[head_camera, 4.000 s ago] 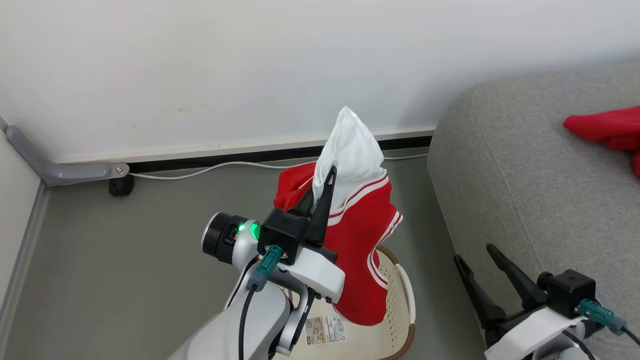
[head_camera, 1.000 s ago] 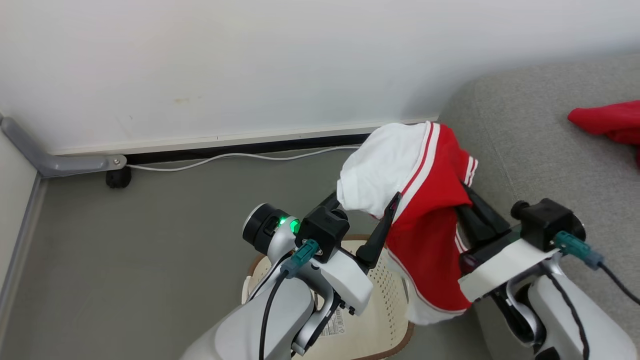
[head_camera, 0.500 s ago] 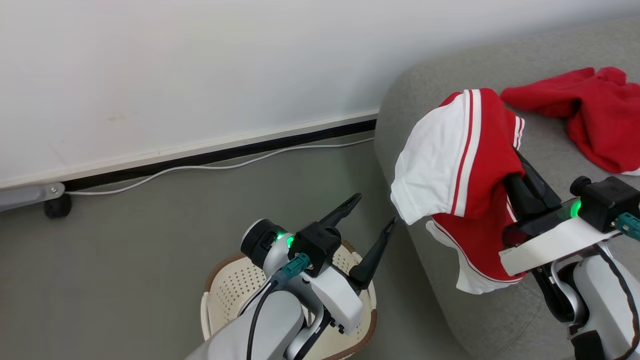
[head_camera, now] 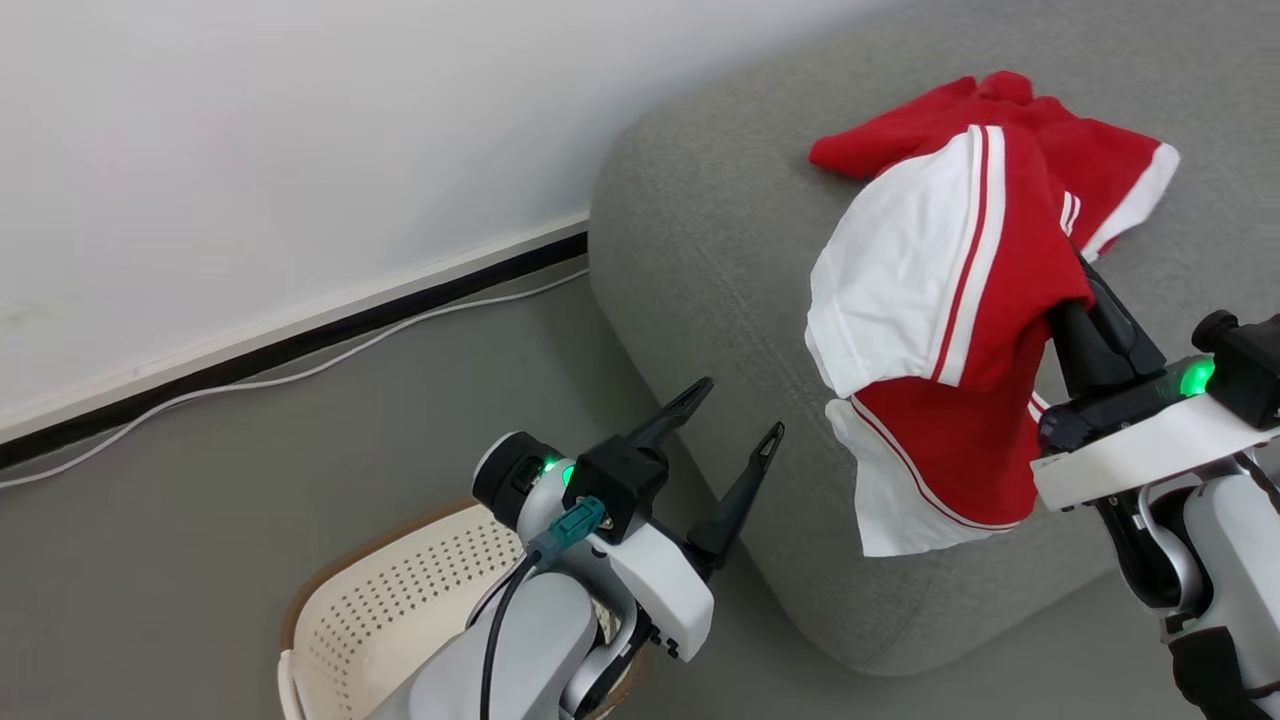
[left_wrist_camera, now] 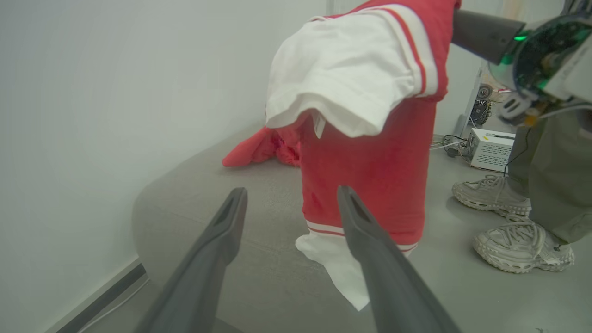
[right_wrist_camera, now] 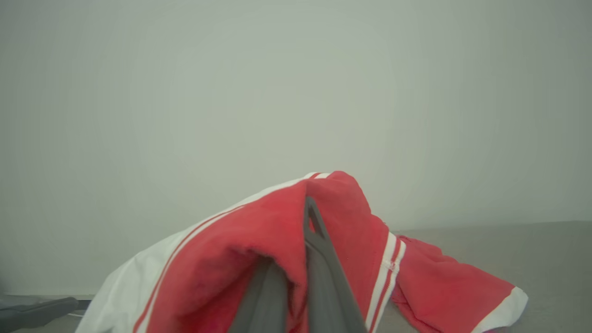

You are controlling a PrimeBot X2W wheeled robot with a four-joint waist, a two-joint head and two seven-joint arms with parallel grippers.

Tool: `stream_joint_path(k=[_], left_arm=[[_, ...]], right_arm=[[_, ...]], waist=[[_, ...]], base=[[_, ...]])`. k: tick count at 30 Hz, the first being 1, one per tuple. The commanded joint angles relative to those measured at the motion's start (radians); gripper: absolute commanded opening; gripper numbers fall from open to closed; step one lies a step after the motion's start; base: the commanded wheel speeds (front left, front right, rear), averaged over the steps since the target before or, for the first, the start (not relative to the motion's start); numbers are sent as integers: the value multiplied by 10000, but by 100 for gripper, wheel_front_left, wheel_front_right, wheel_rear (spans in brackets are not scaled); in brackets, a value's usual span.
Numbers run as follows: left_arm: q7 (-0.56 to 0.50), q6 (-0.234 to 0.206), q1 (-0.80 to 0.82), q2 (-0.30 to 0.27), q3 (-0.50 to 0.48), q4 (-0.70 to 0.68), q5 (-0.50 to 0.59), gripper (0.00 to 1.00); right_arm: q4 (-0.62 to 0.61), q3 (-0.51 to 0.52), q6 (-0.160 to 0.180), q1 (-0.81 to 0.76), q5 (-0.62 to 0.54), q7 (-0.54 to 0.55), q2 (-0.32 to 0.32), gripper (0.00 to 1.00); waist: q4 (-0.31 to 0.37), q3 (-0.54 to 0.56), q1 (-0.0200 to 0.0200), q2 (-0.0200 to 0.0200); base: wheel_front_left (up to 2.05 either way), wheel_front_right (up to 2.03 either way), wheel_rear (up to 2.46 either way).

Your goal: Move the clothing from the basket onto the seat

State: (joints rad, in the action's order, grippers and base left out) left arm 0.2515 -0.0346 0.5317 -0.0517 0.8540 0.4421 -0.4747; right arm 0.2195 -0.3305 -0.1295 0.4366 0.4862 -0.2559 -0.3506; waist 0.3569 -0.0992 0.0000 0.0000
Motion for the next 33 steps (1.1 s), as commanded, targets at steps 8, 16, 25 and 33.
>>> stream_joint_path(k=[8,16,25,33], left_arm=[[102,185,-131,7,-783,-130,353,100],[103,224,-90,12,-829,-533,631,100],[103,-103,898,13,-167,-678,950,100],[103,-706,2007,14,857,-709,937,100]], right_arm=[[-215,0,-12,196,162,-59,-157,0],[-299,572,-12,129,179,-59,-511,0],[-7,1328,-12,1388,58,-59,-1791,0],[345,1969,-12,2771,-51,-59,-2951,0]], waist=[[1334,-22,0,0],[1790,-521,0,0],[1331,-1936,0,0],[650,-3445,0,0]], base=[[0,0,0],[0,0,0],[0,0,0],[0,0,0]])
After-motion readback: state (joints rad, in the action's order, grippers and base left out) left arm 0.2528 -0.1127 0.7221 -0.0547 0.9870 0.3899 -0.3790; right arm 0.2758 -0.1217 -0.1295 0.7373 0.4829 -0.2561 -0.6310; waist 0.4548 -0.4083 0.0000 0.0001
